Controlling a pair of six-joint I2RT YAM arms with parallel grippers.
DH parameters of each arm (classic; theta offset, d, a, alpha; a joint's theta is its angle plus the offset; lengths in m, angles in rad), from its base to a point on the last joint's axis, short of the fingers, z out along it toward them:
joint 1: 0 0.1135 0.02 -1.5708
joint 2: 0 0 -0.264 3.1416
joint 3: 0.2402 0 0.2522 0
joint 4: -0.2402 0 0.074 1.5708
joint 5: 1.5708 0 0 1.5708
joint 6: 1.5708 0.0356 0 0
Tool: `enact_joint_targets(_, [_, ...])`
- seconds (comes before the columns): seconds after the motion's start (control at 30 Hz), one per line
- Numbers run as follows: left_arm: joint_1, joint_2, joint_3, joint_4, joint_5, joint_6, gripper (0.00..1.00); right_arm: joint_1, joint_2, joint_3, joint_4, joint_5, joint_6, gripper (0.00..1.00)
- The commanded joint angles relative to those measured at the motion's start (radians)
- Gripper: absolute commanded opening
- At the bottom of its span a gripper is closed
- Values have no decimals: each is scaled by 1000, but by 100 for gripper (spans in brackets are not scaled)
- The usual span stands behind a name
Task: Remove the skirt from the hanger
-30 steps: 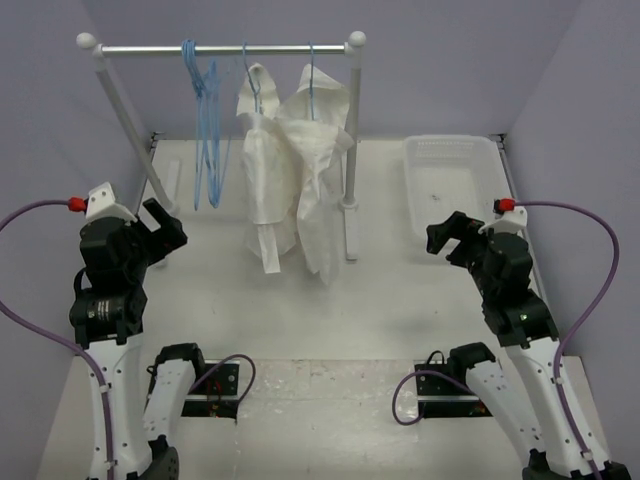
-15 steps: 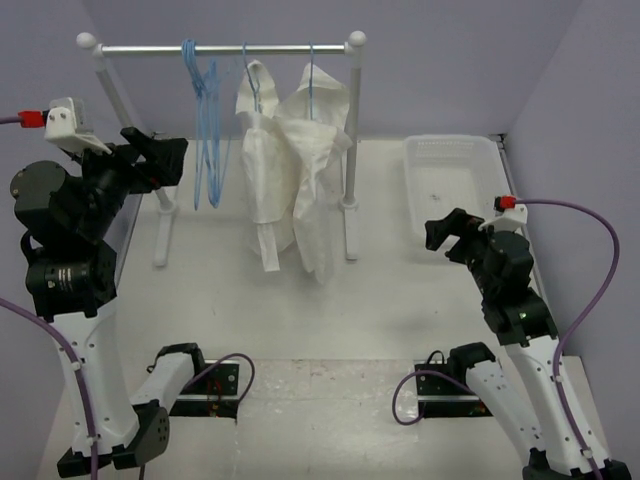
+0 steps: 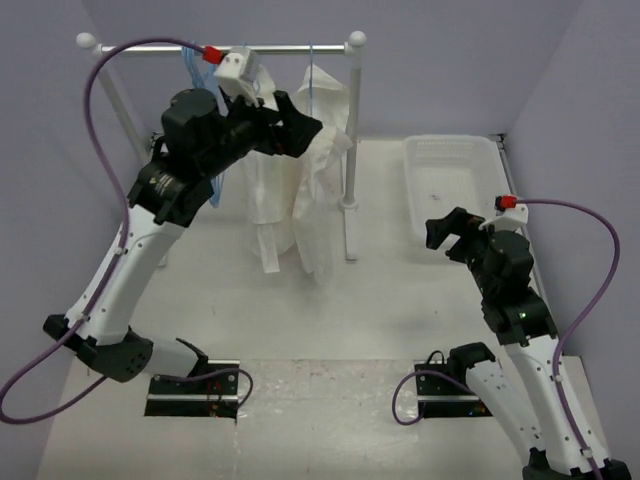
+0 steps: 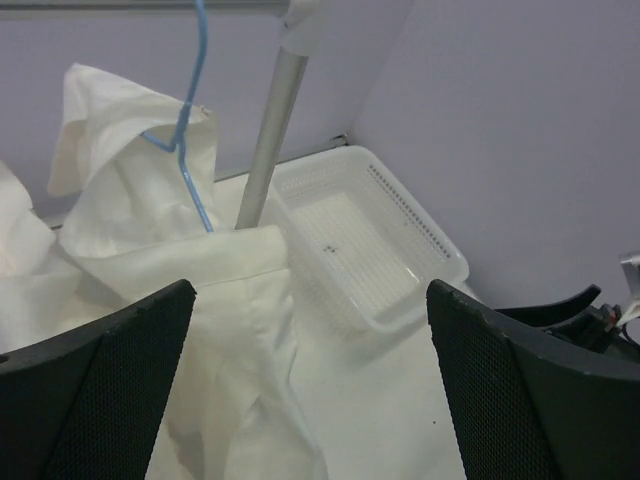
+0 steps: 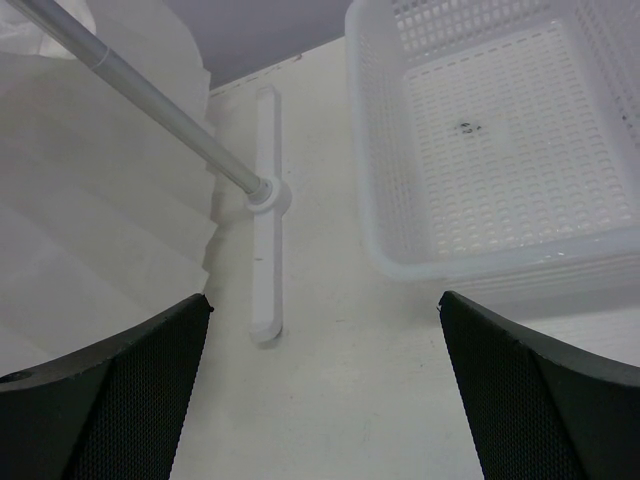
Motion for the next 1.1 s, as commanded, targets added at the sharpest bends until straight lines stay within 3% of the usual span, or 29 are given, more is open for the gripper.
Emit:
enact_joint_targets(0.0, [-81,63,104,-4,-260,76,100,0,-9,14,22,39,2,99])
enact_joint_targets(0.1, [-103,126,138,17,-385,95,100,0,-21,7,19,43,-4,99])
enact_joint_targets(0.3, [-109,260,201,83,-467,142,100,0,-27,0,20,58,-15,99])
enact_joint_targets(0.4, [-109,304,215,118,-473,167,91,0,-20,-4,29,57,-21,99])
enact_joint_targets(0.6, [-109,381,254,138,-491,187,84,0,0,-3,20,83,-27,99])
enact_joint_targets(0.7, [-110,422,270,138,-491,190,73,0,0,-1,16,89,-27,99])
enact_joint_targets(0.8, [-109,456,288,135,-497,184,55,0,-7,-6,14,97,-30,99])
enact_joint_targets(0.9, [-109,471,299,137,-505,176,27,0,-12,-7,13,106,-28,99])
enact_joint_targets(1.07, [-109,464,323,141,-511,167,0,0,-17,-7,6,104,-30,99])
